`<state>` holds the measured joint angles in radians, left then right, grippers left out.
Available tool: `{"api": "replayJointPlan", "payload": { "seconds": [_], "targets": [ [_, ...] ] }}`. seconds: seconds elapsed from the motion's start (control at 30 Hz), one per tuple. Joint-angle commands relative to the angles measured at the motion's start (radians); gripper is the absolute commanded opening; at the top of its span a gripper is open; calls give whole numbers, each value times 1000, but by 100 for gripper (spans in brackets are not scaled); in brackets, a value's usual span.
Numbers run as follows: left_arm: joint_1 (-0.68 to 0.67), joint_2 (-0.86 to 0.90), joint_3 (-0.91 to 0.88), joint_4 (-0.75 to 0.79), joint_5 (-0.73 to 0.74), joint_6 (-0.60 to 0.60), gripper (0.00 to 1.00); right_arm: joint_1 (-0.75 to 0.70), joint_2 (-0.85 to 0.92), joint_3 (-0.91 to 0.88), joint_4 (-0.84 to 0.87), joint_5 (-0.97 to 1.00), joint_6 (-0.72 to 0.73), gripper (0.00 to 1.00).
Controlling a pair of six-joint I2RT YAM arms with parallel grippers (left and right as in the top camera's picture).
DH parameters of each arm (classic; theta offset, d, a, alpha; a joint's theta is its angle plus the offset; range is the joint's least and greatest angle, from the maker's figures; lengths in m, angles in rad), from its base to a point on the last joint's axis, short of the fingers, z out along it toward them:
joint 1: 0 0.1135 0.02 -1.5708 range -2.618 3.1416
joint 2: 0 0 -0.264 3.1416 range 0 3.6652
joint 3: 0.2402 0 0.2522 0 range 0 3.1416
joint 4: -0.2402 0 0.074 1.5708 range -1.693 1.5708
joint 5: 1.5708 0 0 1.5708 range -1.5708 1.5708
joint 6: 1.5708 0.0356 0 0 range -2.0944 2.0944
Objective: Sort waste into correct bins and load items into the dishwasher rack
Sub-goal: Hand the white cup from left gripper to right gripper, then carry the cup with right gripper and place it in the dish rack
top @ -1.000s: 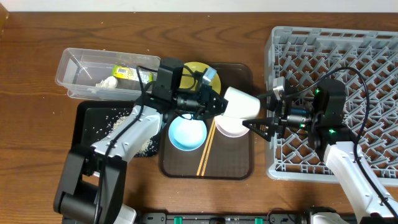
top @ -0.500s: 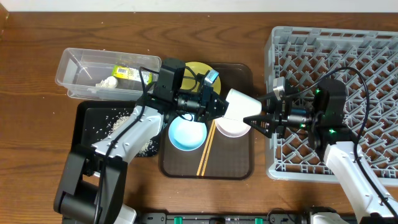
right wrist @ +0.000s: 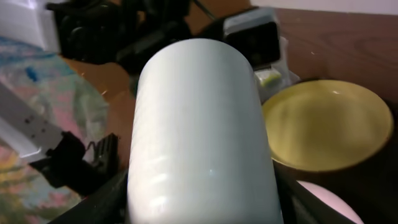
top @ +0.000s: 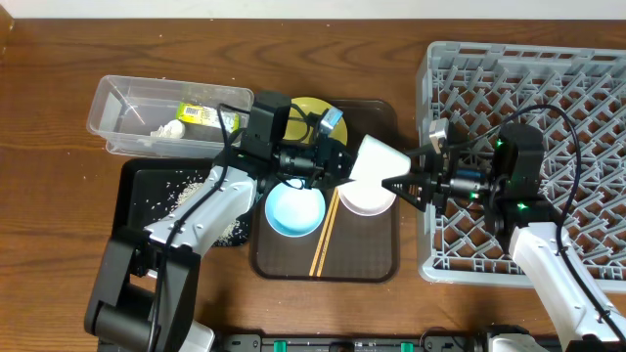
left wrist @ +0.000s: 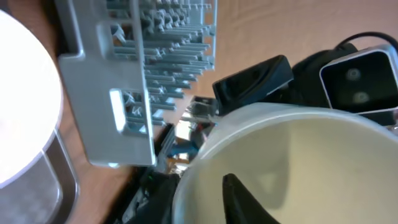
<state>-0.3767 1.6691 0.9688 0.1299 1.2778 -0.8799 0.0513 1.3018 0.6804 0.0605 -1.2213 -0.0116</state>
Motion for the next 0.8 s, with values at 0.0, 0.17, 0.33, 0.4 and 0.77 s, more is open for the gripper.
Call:
{"api": "replayJointPlan", "payload": {
  "seconds": [0.0,0.17,0.33,0.4,0.77],
  "targets": [
    [0,-1,14,-41,-102,118,27,8,1,17,0,140,68,33],
    [2,-1,14,-169,-328,275,33,7,-8,34,-1,232,103,24],
    [26,-30,14,-252,-457,381,34,-17,-35,87,-58,281,138,7],
    [42,-59,14,-297,-523,418,34,-33,-45,126,-127,313,138,1],
    [177,-343,14,-579,-771,543,36,-87,-56,408,-733,864,122,1]
  ]
}}
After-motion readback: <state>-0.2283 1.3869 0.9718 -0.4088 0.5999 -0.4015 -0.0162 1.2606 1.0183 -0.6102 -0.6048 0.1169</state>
